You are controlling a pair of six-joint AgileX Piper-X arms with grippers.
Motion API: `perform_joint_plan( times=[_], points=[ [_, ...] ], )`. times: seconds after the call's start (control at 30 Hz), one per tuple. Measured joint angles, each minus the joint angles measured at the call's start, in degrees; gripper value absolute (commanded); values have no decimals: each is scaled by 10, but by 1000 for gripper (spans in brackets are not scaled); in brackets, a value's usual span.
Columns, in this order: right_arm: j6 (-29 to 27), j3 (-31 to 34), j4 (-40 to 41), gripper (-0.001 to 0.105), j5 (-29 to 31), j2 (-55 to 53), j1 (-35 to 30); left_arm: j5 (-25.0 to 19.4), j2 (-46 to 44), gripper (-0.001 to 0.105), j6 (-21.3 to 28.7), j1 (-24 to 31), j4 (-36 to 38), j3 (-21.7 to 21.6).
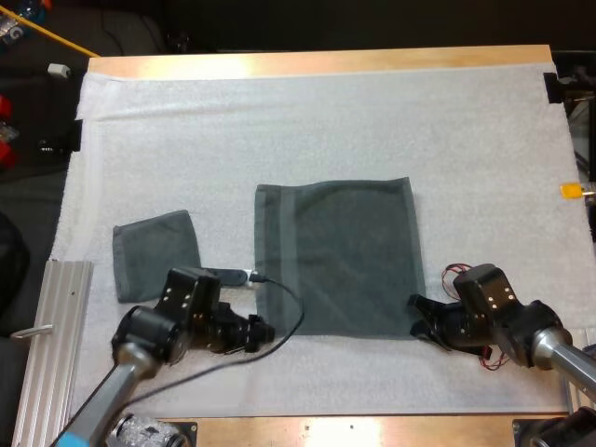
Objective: Pick towel from pile, fold and stack
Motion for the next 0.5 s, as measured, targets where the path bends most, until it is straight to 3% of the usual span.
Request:
perform_joint_plan(
  times=[0.5],
  points=[
    [0, 0, 3, 0, -20, 0, 0, 18, 158, 62, -3, 0, -106, -3]
  ],
)
